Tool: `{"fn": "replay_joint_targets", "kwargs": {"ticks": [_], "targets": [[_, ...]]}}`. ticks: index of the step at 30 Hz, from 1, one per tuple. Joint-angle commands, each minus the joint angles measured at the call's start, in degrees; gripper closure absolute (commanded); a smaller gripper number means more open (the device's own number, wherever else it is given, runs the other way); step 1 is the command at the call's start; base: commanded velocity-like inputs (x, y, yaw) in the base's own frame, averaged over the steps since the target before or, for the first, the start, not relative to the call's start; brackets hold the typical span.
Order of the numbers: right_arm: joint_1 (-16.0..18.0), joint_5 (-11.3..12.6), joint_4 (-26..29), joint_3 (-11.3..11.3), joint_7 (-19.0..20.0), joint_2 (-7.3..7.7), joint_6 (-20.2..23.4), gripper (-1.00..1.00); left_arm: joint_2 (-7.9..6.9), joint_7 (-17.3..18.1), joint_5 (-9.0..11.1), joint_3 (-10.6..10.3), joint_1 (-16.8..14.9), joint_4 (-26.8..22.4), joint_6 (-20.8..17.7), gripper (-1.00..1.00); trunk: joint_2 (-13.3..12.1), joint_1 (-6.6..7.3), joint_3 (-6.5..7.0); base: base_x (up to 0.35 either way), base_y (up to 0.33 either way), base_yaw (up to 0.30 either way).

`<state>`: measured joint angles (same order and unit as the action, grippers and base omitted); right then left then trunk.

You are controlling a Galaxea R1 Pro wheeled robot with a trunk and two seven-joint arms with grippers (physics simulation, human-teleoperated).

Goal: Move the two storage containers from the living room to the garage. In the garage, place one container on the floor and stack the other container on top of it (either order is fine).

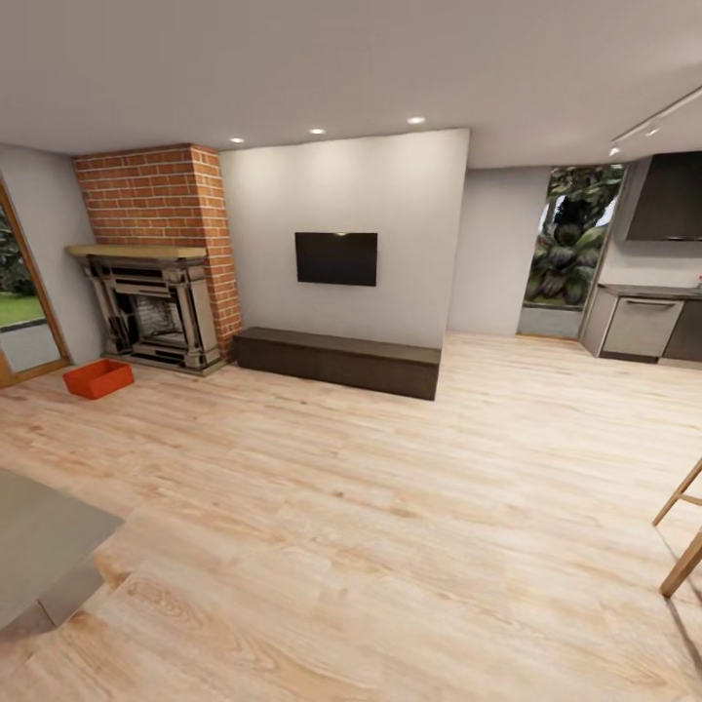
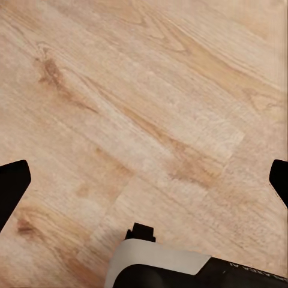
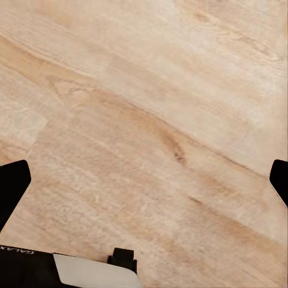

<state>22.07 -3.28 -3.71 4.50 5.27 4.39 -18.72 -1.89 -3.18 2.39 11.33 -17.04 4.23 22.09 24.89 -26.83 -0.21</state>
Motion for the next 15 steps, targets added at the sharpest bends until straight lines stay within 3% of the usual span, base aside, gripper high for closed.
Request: {"fn": "replay_joint_targets", "kwargs": {"ticks": [1,15], "targets": [[0.1,-0.1,-0.2,0.4,0.0,0.0,-0.4,-1.0,-0.02,0.0,0.2,0.0,-0.1,0.3,0.4,-1.0,0.0,-0.06,-0.02,0.325,-0.071,0.0],[0.1,0.0,-0.2,0.4,0.0,0.0,-0.4,-1.0,-0.04,-0.1,0.2,0.0,-0.1,0.3,0.4,-1.0,0.0,-0.06,-0.02,0.325,-0.071,0.0]]}}
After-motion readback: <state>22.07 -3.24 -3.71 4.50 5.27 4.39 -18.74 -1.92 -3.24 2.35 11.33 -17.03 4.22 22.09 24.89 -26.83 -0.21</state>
